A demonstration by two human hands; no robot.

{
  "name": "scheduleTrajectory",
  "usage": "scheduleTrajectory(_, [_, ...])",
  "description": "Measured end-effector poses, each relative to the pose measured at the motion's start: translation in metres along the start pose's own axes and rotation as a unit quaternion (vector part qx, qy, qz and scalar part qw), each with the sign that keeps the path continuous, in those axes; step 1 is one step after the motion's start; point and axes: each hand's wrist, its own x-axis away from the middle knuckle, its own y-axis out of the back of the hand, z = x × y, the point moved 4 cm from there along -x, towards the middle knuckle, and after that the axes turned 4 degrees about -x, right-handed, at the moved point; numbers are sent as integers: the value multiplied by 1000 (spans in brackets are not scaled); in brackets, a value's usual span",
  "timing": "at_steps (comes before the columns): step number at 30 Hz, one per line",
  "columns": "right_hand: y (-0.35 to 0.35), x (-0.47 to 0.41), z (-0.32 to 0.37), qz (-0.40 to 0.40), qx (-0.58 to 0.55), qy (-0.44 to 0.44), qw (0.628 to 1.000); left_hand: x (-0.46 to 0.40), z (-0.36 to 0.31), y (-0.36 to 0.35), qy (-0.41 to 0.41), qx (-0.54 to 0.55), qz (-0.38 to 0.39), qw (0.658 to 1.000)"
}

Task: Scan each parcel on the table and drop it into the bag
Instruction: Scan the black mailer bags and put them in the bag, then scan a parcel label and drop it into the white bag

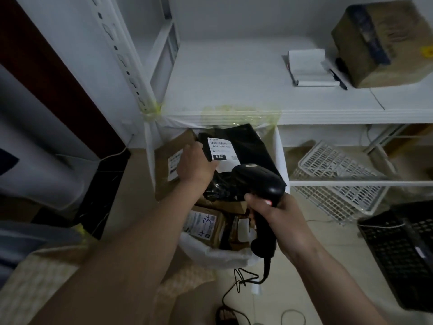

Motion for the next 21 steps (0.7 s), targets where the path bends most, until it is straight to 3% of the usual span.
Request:
scheduleTrajectory(7, [-65, 7, -3, 107, 22, -14, 994, 46, 79, 34, -33, -75, 5, 997])
scheduleTrajectory(13, [-157, 43, -20, 225, 91, -18, 970, 113, 198, 84, 86, -148, 51, 984])
scheduleTrajectory(21, [-293, 176, -77, 408, 161, -19, 899, 315, 359, 165, 290, -140, -45, 946])
